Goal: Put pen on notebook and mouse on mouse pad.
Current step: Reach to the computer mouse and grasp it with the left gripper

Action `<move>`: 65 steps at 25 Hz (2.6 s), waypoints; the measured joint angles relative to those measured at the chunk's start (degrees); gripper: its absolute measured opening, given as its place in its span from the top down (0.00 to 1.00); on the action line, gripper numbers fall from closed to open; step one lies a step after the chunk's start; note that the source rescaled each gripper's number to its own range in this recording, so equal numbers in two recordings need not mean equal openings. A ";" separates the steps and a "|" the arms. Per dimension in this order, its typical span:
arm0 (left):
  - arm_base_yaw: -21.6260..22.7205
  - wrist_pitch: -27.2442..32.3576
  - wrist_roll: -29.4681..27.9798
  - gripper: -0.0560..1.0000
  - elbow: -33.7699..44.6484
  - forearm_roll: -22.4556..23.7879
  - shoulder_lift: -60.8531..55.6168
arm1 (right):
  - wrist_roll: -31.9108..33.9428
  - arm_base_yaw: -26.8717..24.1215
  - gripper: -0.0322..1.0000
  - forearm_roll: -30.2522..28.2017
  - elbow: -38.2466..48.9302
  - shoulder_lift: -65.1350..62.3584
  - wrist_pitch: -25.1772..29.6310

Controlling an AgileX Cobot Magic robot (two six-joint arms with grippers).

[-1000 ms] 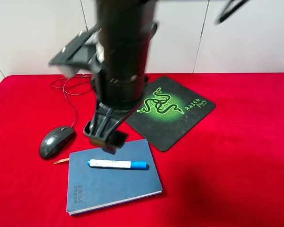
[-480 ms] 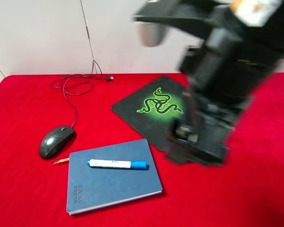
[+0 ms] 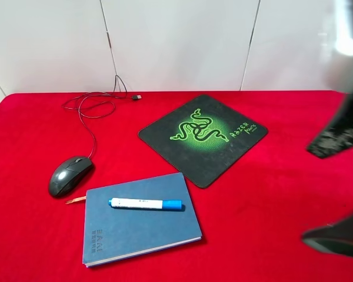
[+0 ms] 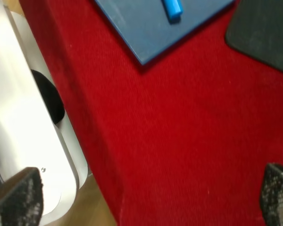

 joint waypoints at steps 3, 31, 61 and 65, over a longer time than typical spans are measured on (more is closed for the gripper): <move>0.00 0.00 0.00 0.00 0.00 0.00 0.00 | 0.00 0.00 0.00 -0.06 2.80 -4.77 0.04; 0.00 0.00 0.00 0.00 0.00 0.05 0.00 | 0.04 -56.40 0.00 4.61 25.57 -53.24 -11.40; 0.00 0.00 0.00 0.00 0.00 0.05 0.00 | 0.04 -59.94 0.00 5.00 25.64 -53.24 -11.47; 0.00 0.00 0.00 0.00 0.00 0.05 0.00 | 0.04 -59.94 0.00 5.00 25.64 -53.24 -11.47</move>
